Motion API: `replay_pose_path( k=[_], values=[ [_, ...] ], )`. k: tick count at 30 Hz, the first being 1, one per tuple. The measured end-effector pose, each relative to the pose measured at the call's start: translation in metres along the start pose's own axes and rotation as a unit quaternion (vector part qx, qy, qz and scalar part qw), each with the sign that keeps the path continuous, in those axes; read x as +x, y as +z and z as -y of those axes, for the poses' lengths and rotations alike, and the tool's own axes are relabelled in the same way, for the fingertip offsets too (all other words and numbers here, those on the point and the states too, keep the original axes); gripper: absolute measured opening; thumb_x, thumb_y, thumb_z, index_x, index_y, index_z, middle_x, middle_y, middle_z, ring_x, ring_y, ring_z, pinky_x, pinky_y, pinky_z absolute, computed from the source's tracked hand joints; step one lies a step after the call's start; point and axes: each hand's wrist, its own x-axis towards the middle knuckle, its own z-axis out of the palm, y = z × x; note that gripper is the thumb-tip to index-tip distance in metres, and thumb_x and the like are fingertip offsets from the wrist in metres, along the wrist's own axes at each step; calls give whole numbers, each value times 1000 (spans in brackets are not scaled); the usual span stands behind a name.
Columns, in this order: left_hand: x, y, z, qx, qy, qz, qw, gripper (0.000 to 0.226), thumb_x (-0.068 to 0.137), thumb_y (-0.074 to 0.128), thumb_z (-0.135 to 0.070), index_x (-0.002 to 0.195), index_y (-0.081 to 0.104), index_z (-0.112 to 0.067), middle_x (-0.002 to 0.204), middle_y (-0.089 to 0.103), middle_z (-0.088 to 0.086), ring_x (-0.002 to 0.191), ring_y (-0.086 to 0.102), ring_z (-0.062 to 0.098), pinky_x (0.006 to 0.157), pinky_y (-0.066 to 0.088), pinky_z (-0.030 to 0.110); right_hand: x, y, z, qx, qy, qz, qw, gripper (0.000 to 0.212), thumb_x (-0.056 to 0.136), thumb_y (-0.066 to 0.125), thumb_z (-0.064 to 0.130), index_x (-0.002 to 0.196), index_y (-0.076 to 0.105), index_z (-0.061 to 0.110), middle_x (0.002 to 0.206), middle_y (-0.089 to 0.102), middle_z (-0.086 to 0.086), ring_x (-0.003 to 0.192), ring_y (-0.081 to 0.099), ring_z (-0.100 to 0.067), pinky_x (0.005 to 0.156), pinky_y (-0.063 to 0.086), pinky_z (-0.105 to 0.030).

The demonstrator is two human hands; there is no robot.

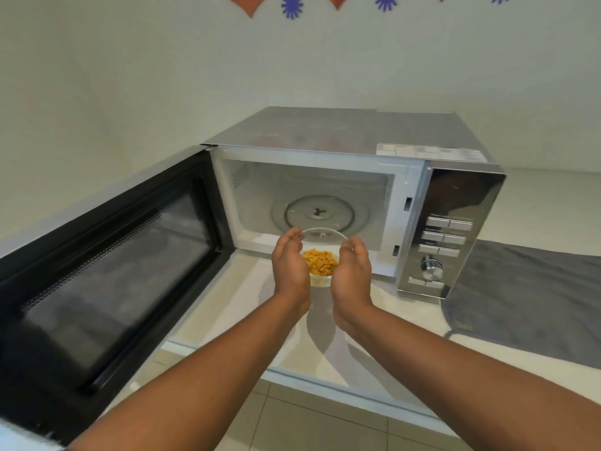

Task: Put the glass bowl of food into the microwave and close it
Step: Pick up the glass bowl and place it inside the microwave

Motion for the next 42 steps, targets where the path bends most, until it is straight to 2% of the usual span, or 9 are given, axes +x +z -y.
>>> replay_pose_path(
  k=[4, 7, 10, 17, 19, 25, 30, 36, 42],
  values=[
    [35, 8, -13, -7, 11, 34, 999, 30, 102, 44, -16, 126, 61, -20, 134, 62, 2, 126, 54, 15, 102, 38, 27, 29, 19, 17, 7, -13, 12, 1000, 47, 109, 41, 24, 156, 40, 20, 156, 46, 2, 140, 45, -14, 115, 35, -31],
    [64, 17, -21, -23, 12, 52, 998, 35, 101, 45, -12, 132, 61, -12, 125, 64, 1, 119, 57, 16, 90, 45, 20, 56, 29, 28, -10, -23, 26, 999, 36, 107, 39, 19, 141, 53, 20, 131, 61, 2, 103, 62, 5, 81, 48, -13],
    [92, 26, -25, -27, -5, 66, 997, 37, 99, 45, -14, 133, 61, -14, 115, 66, -1, 105, 61, 14, 76, 52, 16, 82, 37, 36, -20, 5, 30, 999, 24, 104, 41, 19, 122, 57, 21, 105, 66, 0, 75, 63, 1, 55, 46, -17],
    [146, 46, -21, -35, -90, 80, 992, 45, 96, 51, -37, 135, 61, -17, 134, 64, 14, 122, 60, 35, 108, 47, 53, 130, 58, 41, -17, 49, 28, 998, 34, 102, 44, 32, 133, 59, 30, 116, 63, 2, 104, 59, -19, 79, 49, -36],
    [157, 49, -17, -42, -99, 88, 990, 55, 95, 54, -44, 143, 56, -18, 143, 58, 13, 131, 54, 36, 114, 39, 55, 141, 63, 40, -24, 45, 16, 999, 37, 100, 44, 33, 134, 60, 27, 125, 63, -3, 111, 61, -27, 96, 51, -43],
    [191, 63, -11, -71, -107, 84, 988, 51, 101, 50, -34, 147, 52, -12, 150, 53, 10, 140, 47, 33, 119, 33, 51, 168, 71, 33, -53, 26, -2, 998, 26, 102, 39, 22, 117, 57, 31, 117, 58, 1, 87, 55, -9, 85, 40, -31],
    [204, 66, -10, -50, -97, 84, 991, 47, 101, 51, -32, 142, 56, -11, 144, 57, 9, 135, 50, 32, 117, 36, 51, 181, 72, 26, -60, 23, 12, 998, 49, 101, 39, 19, 149, 48, 22, 140, 52, -2, 125, 51, -24, 109, 42, -41],
    [210, 68, -3, -51, -97, 89, 990, 47, 101, 52, -30, 143, 56, -9, 146, 55, 11, 137, 48, 31, 118, 35, 48, 192, 71, 21, -63, 8, 18, 998, 23, 97, 39, 13, 110, 56, 22, 109, 56, -6, 92, 52, -22, 81, 39, -33],
    [214, 66, 0, -24, -91, 94, 991, 47, 99, 52, -33, 141, 57, -12, 143, 55, 9, 133, 50, 31, 116, 37, 49, 195, 71, 18, -42, 17, 28, 999, 43, 100, 38, 15, 141, 53, 20, 131, 56, -2, 118, 53, -24, 104, 42, -40]
  ],
)
